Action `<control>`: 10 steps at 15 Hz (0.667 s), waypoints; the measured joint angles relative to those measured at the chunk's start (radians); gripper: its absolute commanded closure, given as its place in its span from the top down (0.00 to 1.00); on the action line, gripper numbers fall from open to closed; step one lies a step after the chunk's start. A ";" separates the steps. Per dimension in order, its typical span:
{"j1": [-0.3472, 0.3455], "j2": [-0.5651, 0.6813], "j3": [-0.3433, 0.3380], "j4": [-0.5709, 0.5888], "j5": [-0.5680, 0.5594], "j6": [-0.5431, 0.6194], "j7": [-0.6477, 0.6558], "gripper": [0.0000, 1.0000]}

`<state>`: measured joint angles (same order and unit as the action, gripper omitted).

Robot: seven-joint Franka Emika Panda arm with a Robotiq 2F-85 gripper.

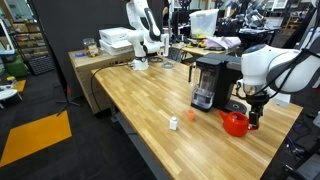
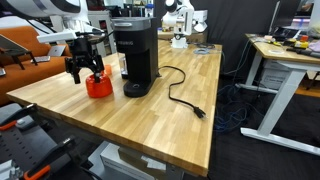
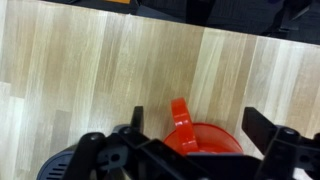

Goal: Move the kettle to the left

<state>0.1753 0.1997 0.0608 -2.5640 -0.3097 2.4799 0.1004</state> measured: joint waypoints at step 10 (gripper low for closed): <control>-0.002 0.035 -0.001 0.039 0.000 0.000 -0.045 1.00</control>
<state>0.1729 0.2352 0.0600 -2.5249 -0.3095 2.4799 0.0558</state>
